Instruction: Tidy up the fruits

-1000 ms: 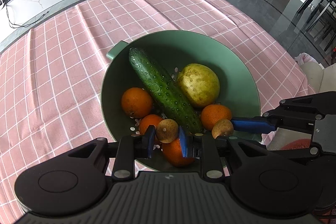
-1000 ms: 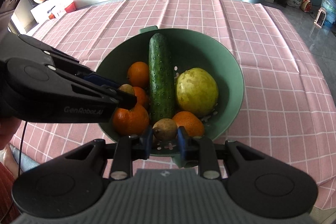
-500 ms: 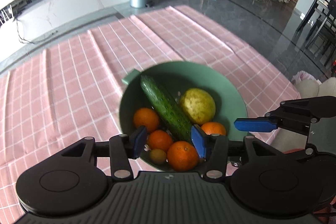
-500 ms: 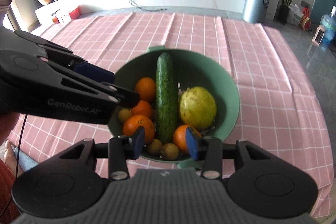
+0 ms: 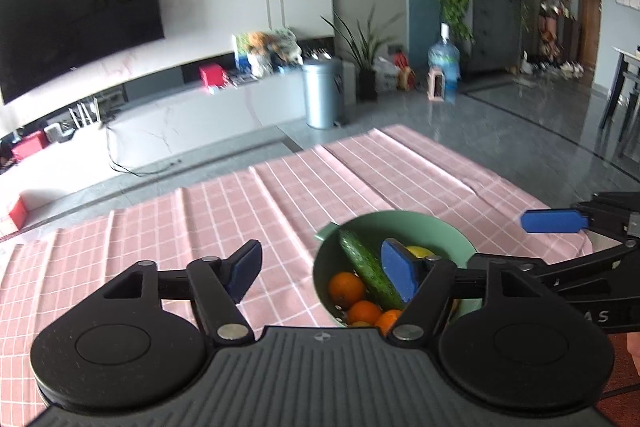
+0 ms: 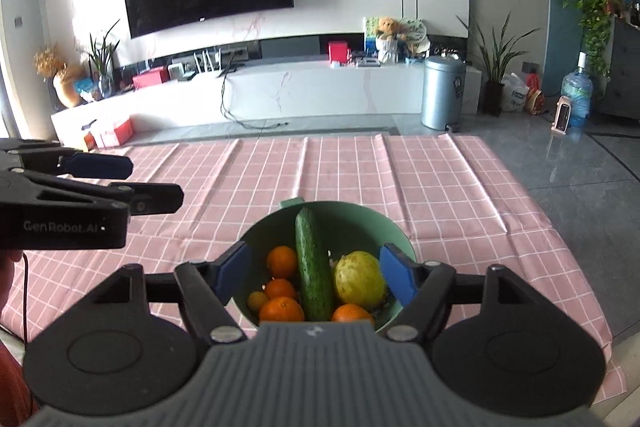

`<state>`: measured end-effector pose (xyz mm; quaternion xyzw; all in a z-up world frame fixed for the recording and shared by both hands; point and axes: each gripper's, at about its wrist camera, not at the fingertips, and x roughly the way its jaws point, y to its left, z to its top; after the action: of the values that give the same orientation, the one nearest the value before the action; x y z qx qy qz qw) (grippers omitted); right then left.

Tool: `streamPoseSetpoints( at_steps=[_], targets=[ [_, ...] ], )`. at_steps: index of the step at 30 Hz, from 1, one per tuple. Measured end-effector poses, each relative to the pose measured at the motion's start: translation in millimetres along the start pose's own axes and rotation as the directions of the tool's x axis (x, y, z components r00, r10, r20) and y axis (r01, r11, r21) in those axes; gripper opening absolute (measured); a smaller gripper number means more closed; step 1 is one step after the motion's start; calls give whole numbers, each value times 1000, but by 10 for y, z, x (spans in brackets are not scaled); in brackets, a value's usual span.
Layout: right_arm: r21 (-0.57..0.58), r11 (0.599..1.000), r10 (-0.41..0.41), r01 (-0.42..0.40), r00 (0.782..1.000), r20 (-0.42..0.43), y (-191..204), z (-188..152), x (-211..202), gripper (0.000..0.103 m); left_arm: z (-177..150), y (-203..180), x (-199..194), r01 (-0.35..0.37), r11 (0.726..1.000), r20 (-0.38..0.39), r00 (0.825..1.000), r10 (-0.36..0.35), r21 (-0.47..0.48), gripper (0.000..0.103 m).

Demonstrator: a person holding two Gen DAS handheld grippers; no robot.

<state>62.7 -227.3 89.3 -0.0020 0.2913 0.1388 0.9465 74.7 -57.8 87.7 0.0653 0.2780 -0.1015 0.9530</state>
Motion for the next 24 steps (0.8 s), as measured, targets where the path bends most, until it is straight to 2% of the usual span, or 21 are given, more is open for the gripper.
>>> streamPoseSetpoints(
  at_steps=[6,12,14,20,24],
  targets=[
    [70,997,-23,16,994,103,76,-190,-282,78,-179,26,-130,-107,994,71,992,109,-25,89],
    [123,992,-30,13,990,136,155,-434,-349,85,-399,-130,-127,-192,980,83,979,188,50,89],
    [126,992,-36,21,993,112,177,-510,-323,85,-458,-169,-96,-201,978,69,978,197,63,89],
    [106,992,-83,73,992,93,162,-665,-262,85,-644,-121,-32,-164,986,-11,986,164,-2,90],
    [130,988,-90,79,993,82,112,-756,-208,85,-728,-72,-8,-150,988,-34,988,149,-24,90]
  ],
)
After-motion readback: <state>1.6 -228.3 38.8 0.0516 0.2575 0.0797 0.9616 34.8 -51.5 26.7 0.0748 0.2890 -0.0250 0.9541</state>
